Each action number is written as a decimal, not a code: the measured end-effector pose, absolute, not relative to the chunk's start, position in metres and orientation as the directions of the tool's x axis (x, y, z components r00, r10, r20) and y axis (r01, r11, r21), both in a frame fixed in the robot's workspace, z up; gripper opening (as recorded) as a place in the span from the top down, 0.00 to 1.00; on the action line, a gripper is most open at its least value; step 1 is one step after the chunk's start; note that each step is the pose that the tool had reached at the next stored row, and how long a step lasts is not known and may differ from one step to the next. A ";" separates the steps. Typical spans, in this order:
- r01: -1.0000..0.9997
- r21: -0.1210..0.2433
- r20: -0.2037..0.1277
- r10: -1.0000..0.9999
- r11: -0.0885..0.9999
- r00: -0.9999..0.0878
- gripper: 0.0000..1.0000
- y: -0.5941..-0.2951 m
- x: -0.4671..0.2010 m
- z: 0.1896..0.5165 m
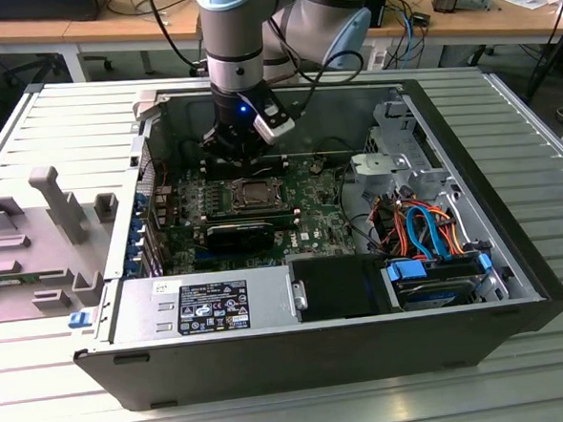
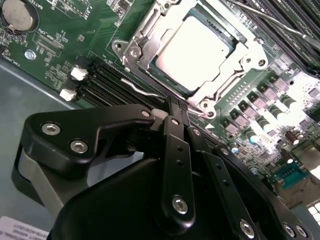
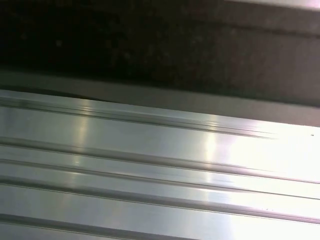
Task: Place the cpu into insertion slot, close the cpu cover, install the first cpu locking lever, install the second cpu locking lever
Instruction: 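Install the first cpu locking lever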
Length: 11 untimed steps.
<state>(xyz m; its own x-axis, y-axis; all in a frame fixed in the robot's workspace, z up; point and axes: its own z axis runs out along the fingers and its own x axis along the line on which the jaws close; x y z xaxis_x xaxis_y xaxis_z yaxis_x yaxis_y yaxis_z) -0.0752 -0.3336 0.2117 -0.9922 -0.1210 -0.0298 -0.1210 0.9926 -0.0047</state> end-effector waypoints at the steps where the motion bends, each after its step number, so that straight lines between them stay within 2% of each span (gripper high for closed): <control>1: -0.121 -0.006 -0.029 -0.121 0.993 -0.992 0.89 -0.334 -0.073 0.211; 11: -0.121 -0.008 -0.025 -0.122 0.993 -0.992 0.89 -0.334 -0.059 0.206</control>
